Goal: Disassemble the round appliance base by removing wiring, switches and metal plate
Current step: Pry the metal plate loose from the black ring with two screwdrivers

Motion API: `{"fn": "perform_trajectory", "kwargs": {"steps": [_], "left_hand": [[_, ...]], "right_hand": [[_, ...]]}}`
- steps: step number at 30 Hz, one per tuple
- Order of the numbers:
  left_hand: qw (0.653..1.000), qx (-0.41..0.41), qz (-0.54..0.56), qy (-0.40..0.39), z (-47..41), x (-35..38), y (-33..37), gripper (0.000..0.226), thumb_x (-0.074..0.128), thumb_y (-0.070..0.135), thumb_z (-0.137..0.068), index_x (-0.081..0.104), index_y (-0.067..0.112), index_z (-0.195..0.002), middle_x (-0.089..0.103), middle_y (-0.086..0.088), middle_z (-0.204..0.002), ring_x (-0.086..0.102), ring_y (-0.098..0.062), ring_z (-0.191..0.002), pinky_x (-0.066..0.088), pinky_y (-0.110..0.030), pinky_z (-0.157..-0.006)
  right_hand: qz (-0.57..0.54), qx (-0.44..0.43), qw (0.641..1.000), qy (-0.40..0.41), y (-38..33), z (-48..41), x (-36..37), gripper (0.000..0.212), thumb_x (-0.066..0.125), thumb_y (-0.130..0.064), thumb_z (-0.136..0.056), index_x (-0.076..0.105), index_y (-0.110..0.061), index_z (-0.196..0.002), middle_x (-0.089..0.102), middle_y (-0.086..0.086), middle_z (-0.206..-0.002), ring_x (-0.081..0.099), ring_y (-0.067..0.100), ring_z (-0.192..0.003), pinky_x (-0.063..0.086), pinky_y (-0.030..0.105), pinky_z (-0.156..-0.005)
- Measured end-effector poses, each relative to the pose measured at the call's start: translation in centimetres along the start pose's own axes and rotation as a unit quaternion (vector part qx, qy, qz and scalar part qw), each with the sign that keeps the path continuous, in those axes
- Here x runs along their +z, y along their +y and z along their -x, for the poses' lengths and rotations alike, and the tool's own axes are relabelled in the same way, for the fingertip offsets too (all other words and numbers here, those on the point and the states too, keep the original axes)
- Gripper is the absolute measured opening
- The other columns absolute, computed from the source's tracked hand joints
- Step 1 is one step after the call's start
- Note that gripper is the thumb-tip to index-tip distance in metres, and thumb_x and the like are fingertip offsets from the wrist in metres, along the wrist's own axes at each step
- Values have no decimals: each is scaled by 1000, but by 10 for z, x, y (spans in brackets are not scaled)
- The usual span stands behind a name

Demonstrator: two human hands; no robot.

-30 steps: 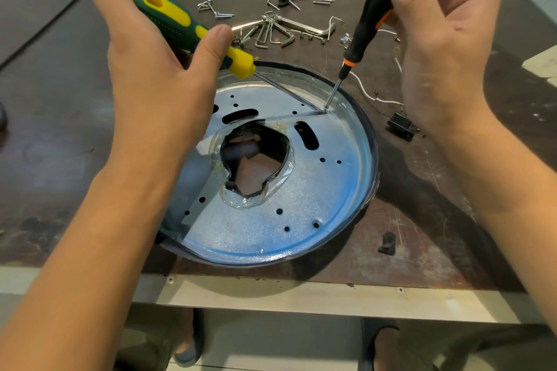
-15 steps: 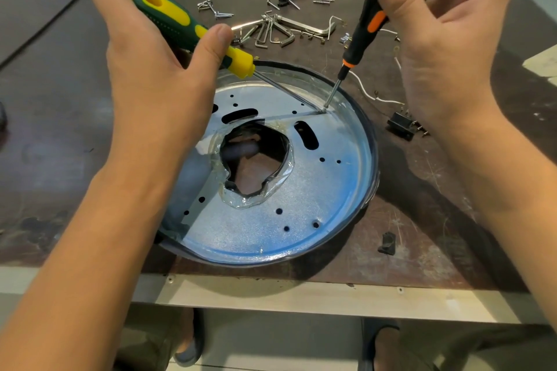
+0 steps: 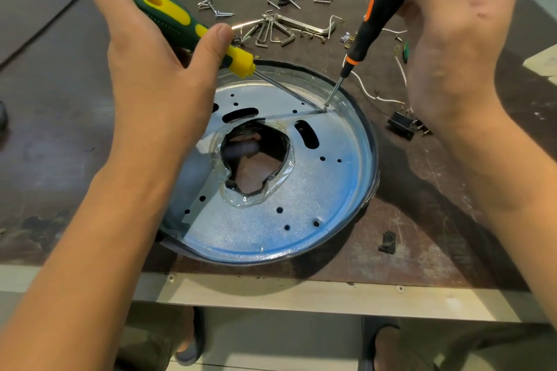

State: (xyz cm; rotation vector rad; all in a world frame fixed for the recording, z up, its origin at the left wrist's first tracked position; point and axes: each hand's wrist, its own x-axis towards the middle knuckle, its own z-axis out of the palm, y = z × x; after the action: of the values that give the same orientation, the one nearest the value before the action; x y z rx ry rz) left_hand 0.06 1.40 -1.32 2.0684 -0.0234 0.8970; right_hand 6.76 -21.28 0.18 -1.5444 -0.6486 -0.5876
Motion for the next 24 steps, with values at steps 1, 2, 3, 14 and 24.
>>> {"fn": "perform_trajectory", "kwargs": {"steps": [1,2,3,14,24], "left_hand": [[1000,0,0,1,0,0,0,47,68,28,-92,29,15,-115,37,17,-89,47,22,-82,36,-2,-76],[1000,0,0,1,0,0,0,47,68,28,-92,29,15,-115,37,17,-89,47,22,-82,36,-1,-76],[1000,0,0,1,0,0,0,47,68,28,-92,29,15,-115,37,17,-89,47,23,-82,35,-1,-76],[1000,-3,-2,3,0,1,0,47,68,30,-92,29,15,-115,38,16,-88,47,24,-82,35,1,-75],[1000,-8,-1,3,0,1,-1,48,69,30,-91,29,16,-115,38,19,-89,47,20,-81,36,-2,-76]], "right_hand": [[-9,4,1000,0,0,1,0,24,45,3,-99,65,-11,-99,67,15,-102,62,28,-91,50,35,-79],[-2,0,1000,-2,-2,1,2,20,47,0,-101,64,-10,-103,67,13,-101,61,26,-90,50,34,-80],[14,-9,1000,-4,-2,1,3,15,52,-3,-102,63,-10,-108,65,8,-100,60,23,-87,50,33,-79],[17,0,1000,1,2,1,1,14,54,2,-100,59,-2,-112,65,15,-106,63,29,-94,53,38,-84],[-9,-4,1000,-1,2,2,1,16,50,3,-99,61,-7,-106,65,16,-105,64,31,-91,54,40,-81]]}}
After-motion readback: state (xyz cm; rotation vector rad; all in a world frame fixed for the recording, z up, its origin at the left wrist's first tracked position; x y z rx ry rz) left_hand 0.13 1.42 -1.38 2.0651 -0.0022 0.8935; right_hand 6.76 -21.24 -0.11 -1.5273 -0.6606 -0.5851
